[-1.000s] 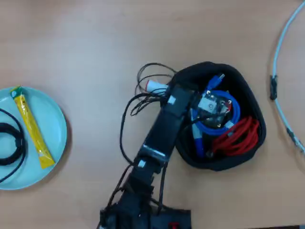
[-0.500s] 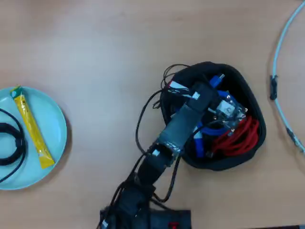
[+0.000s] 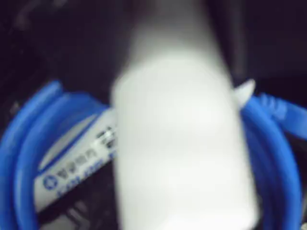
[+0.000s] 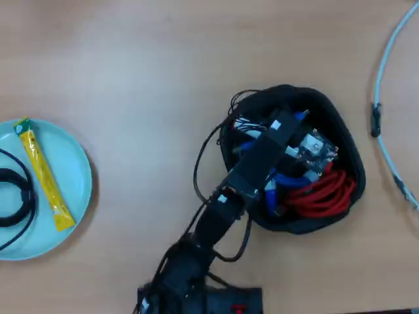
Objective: Pick up the red pen and put it in the black bowl
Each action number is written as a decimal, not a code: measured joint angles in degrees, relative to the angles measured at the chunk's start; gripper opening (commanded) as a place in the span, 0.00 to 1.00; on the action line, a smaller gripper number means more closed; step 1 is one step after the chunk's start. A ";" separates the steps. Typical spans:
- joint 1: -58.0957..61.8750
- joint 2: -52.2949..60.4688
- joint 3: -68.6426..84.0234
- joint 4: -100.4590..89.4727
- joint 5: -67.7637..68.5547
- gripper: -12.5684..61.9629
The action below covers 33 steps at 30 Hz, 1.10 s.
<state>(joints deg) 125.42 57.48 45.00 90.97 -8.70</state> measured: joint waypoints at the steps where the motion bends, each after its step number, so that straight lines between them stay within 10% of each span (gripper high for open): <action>1: -0.26 0.00 0.00 -0.26 0.00 0.09; 10: -0.88 0.00 -0.09 -0.79 0.00 0.10; 24: -1.32 0.00 0.62 -1.23 0.00 0.74; 33: -2.72 0.88 0.79 -0.70 0.00 0.81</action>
<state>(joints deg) 122.70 58.36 45.79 90.26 -8.70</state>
